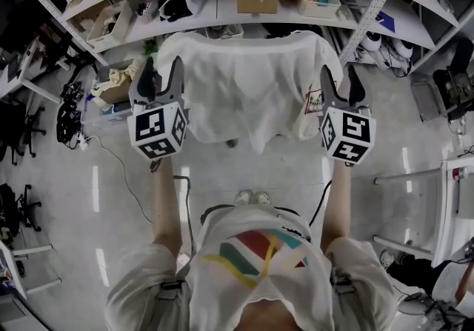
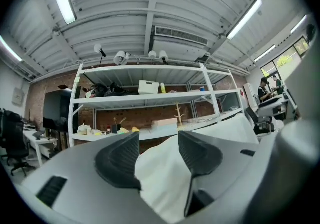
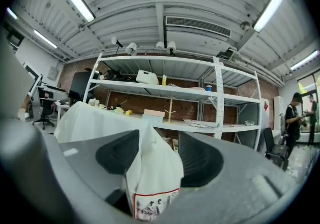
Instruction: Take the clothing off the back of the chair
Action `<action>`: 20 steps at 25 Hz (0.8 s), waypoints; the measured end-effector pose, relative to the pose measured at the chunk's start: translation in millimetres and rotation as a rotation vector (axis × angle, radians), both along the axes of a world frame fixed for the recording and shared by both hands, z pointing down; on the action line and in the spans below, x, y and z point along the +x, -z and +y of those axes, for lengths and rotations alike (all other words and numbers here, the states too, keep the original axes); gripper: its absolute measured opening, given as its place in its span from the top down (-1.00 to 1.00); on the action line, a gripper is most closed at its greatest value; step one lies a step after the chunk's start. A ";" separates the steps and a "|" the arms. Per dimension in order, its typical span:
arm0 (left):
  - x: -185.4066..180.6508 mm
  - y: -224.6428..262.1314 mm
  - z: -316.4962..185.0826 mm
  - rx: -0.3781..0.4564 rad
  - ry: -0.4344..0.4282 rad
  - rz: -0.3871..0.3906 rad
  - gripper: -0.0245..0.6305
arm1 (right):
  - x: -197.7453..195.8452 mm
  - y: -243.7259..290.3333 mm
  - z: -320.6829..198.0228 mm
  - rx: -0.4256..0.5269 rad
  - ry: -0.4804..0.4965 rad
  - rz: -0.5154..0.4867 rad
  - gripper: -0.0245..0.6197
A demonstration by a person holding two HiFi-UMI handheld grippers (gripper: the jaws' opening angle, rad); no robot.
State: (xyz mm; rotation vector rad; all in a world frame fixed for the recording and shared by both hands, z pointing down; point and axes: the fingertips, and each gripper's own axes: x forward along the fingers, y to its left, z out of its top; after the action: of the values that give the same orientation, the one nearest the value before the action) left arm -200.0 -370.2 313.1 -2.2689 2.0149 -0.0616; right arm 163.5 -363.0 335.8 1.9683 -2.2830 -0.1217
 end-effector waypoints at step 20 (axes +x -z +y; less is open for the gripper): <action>-50.3 -89.6 -78.3 -0.317 -0.094 -0.080 0.23 | 4.2 -56.3 -59.6 -0.215 0.004 0.087 0.06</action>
State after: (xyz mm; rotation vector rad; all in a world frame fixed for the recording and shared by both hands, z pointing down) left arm -250.4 -448.5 402.7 -2.4926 1.9747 -0.4887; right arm 167.6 -422.6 392.1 1.8157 -2.1461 0.0360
